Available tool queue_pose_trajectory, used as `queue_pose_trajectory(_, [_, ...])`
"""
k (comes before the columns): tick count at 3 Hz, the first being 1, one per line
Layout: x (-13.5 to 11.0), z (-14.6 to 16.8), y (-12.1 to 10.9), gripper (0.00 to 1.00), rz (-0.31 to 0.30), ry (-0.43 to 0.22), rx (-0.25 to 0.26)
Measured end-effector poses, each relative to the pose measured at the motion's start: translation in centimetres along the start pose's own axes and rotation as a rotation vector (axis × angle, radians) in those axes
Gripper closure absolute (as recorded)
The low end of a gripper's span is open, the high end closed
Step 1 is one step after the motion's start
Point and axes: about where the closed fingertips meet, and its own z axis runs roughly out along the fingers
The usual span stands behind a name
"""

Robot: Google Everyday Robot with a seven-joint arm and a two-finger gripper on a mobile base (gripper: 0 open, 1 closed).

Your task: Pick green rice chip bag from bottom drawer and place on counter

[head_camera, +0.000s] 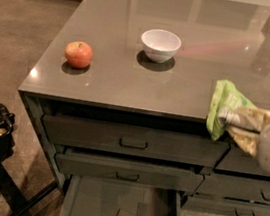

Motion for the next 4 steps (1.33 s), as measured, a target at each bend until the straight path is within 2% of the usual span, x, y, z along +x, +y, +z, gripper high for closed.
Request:
queue_pose_trajectory(1, [4.1, 2.0, -2.7, 1.00, -0.055, -0.027, -0.048])
queue_pose_trajectory(2, [5.8, 6.2, -4.6, 1.00, -0.097, -0.121, -0.099])
queue_pose_trajectory(3, [3.6, 11.9, -7.4, 1.00, -0.117, -0.294, -0.086])
queue_pose_trajectory(4, [1.5, 14.2, -10.5, 0.83, -0.123, -0.354, -0.048])
